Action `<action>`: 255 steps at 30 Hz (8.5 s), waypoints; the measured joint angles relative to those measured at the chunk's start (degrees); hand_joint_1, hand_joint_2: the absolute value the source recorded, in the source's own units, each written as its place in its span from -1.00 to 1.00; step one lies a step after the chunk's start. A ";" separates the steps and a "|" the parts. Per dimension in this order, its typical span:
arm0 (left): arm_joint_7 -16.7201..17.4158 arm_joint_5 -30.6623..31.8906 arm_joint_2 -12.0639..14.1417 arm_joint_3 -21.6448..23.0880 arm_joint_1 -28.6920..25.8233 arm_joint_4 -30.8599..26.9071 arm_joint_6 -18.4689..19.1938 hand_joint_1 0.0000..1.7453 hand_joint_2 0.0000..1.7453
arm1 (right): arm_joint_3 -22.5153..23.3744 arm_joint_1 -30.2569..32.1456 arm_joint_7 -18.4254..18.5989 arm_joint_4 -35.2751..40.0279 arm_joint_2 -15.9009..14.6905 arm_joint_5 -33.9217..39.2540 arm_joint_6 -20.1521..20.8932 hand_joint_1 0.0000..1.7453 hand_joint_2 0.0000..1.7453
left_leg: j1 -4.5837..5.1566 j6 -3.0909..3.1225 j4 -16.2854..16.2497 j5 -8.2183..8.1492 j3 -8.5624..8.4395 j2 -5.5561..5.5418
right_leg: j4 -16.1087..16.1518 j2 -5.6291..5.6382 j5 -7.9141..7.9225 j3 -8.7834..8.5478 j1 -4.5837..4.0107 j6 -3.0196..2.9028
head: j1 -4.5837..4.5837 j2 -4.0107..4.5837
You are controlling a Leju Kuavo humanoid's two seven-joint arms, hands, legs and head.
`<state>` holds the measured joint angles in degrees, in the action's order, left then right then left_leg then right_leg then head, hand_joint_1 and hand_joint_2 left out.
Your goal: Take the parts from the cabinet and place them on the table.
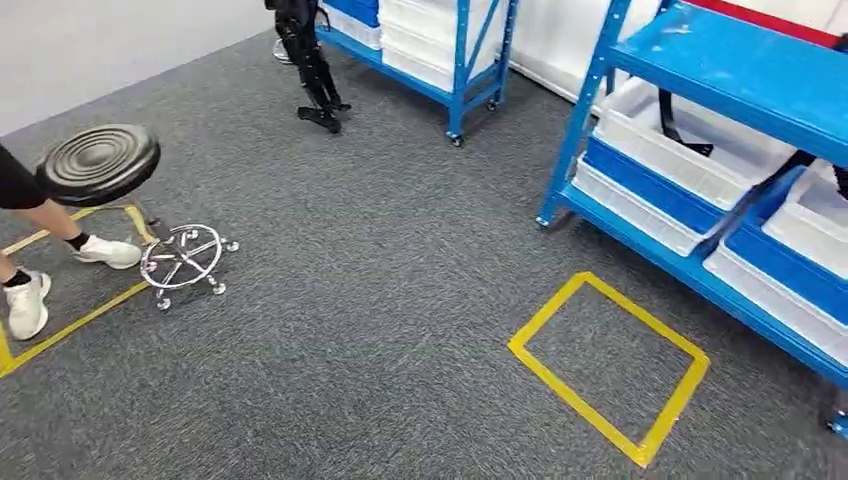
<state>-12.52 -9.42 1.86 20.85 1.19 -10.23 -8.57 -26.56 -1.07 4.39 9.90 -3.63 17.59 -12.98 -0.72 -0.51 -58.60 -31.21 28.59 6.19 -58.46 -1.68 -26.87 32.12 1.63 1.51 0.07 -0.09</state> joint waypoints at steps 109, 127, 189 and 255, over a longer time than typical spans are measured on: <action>-2.03 -1.13 -0.42 0.61 -0.42 -0.26 -3.93 -1.00 -1.00 | -1.62 0.72 -2.36 0.00 -0.26 -3.08 -0.22 -1.00 -1.00 | -1.30 -0.87 -11.92 -5.84 6.12 -5.76 | -0.04 1.83 -1.90 -1.61 -0.09 -0.93 | -0.22 0.02; -2.05 -1.29 -0.61 0.70 -0.87 -0.24 -4.02 -1.00 -1.00 | -1.95 0.52 -2.69 0.00 -0.26 -2.97 -0.35 -1.00 -1.00 | 0.29 3.41 1.59 2.90 1.11 -6.08 | -14.67 2.41 -8.85 5.79 -0.56 1.29 | -0.96 0.02; -2.84 -2.67 0.02 0.77 -0.80 -0.28 -4.46 -1.00 -1.00 | -2.99 0.44 -2.23 0.09 -0.05 -3.19 -0.17 -1.00 -1.00 | 0.66 4.08 -1.39 1.00 2.45 -6.66 | -16.44 1.84 -11.06 5.89 -0.75 0.48 | -0.63 0.02; -1.73 -1.90 -0.24 1.20 -0.75 -0.15 -5.99 -1.00 -1.00 | -4.07 0.55 -2.86 0.15 -0.04 -2.43 1.03 -1.00 -1.00 | 0.93 2.58 -2.70 3.23 6.63 -6.41 | 1.32 1.97 -5.66 -5.03 -0.77 1.19 | 0.17 0.02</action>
<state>-14.25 -11.32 1.62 22.05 0.44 -10.38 -14.56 -30.62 -0.52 1.53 10.05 -3.67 15.17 -11.96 0.21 2.07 -61.31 -27.98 35.22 -0.22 -57.14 0.29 -32.53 27.08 0.86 2.70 0.24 -0.07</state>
